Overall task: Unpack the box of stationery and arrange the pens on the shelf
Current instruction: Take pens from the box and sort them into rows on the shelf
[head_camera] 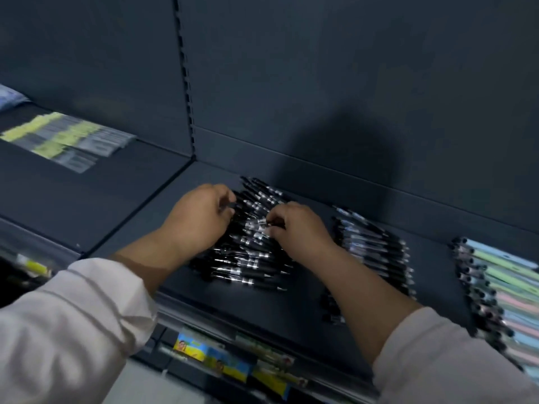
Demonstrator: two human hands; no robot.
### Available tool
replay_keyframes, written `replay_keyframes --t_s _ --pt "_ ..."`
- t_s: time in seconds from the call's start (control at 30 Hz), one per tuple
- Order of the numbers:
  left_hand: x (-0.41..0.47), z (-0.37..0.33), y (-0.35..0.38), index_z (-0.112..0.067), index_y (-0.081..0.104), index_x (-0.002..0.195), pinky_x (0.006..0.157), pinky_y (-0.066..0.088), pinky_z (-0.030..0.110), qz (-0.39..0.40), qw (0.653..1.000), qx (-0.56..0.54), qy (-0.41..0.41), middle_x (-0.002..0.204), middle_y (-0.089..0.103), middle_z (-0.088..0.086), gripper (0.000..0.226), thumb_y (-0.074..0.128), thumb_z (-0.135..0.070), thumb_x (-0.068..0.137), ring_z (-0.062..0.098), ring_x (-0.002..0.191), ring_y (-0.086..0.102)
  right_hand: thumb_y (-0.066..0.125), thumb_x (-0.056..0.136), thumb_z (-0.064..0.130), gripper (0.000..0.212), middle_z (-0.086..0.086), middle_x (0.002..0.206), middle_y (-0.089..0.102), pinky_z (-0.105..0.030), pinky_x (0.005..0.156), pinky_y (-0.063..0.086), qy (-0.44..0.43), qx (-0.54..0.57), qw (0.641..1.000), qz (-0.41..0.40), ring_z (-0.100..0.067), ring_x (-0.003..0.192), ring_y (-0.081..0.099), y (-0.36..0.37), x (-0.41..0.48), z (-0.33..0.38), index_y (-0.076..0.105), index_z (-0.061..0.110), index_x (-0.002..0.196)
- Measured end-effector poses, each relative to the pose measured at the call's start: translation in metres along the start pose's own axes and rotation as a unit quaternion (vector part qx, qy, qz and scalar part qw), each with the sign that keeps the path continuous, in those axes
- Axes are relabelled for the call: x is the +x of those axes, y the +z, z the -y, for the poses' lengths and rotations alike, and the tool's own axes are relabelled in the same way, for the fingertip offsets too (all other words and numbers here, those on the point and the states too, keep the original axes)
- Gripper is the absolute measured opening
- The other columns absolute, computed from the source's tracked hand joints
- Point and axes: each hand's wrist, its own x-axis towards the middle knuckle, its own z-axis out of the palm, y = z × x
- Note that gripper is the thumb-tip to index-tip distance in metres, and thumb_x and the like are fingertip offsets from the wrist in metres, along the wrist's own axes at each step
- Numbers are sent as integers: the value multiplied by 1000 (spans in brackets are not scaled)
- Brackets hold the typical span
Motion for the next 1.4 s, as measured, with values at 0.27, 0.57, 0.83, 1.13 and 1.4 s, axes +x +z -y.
replay_keyframes --t_s 0.27,0.57,0.83,1.13,1.4 --pt "8 -41 26 -14 62 113 86 42 27 36 995 -23 87 105 56 4 25 59 -17 89 23 100 56 56 93 18 22 -8 115 58 -28 91 40 111 0 987 -113 -26 111 51 -44 -41 -68 65 12 113" --pt "31 -118 108 -13 39 141 111 24 27 173 966 -16 190 146 38 7 47 47 -22 96 22 134 34 43 100 28 44 -9 146 40 -27 109 27 207 -17 975 -81 -25 135 35 -65 -87 -144 43 12 141" --pt "76 -147 152 -16 23 149 117 7 30 230 953 80 181 158 16 6 52 36 -26 100 24 145 11 37 102 26 52 -8 156 24 -34 118 17 195 -5 981 -15 -23 143 22 -61 -44 -173 24 14 150" --pt "81 -147 166 -27 41 139 103 25 34 219 956 144 135 132 38 5 45 32 -39 97 25 124 31 36 100 15 35 -1 124 49 -44 108 30 204 29 978 2 -25 120 36 -58 -23 -201 60 32 119" --pt "64 -144 157 -26 27 147 112 13 32 232 965 62 107 154 18 0 50 32 -39 99 22 140 14 36 102 27 38 -9 140 46 -36 111 30 217 71 972 -60 -28 129 39 -57 -34 -201 50 16 136"
